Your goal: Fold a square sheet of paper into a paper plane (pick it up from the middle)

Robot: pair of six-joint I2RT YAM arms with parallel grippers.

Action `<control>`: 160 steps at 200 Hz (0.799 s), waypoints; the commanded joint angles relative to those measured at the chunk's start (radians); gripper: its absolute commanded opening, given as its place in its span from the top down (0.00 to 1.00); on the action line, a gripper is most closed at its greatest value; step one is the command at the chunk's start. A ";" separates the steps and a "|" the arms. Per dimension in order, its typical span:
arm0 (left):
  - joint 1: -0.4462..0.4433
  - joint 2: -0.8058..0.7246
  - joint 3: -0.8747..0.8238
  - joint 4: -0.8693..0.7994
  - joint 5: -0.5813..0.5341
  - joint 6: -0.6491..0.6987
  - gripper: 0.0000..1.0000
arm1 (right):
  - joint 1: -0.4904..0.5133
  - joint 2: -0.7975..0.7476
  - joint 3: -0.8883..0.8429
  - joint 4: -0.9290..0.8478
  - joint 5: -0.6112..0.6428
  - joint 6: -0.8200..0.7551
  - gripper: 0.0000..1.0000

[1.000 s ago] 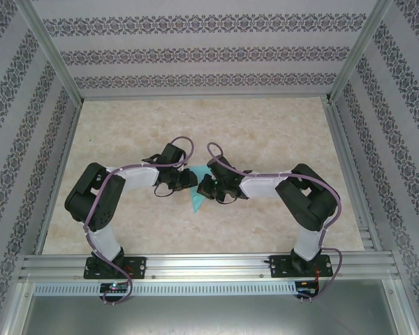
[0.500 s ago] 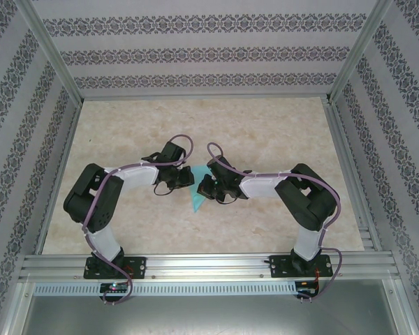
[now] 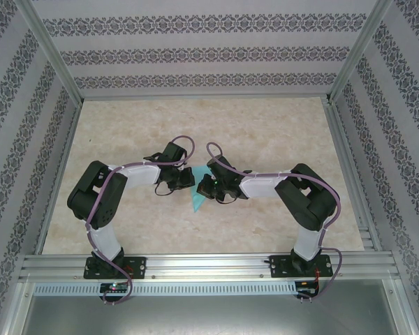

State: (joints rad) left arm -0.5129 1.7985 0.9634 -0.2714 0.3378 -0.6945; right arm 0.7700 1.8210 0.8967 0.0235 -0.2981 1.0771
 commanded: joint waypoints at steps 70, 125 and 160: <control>-0.001 0.018 0.009 -0.016 0.018 0.023 0.89 | -0.006 0.027 0.024 0.031 -0.002 -0.019 0.97; -0.002 0.016 0.009 -0.017 0.018 0.024 0.90 | -0.007 0.035 0.020 0.059 -0.009 -0.012 0.97; -0.001 0.015 0.009 -0.016 0.019 0.024 0.90 | -0.009 0.040 0.021 0.054 -0.007 -0.018 0.97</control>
State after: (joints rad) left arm -0.5129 1.7985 0.9634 -0.2714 0.3382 -0.6884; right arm 0.7696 1.8450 0.9016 0.0479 -0.3058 1.0744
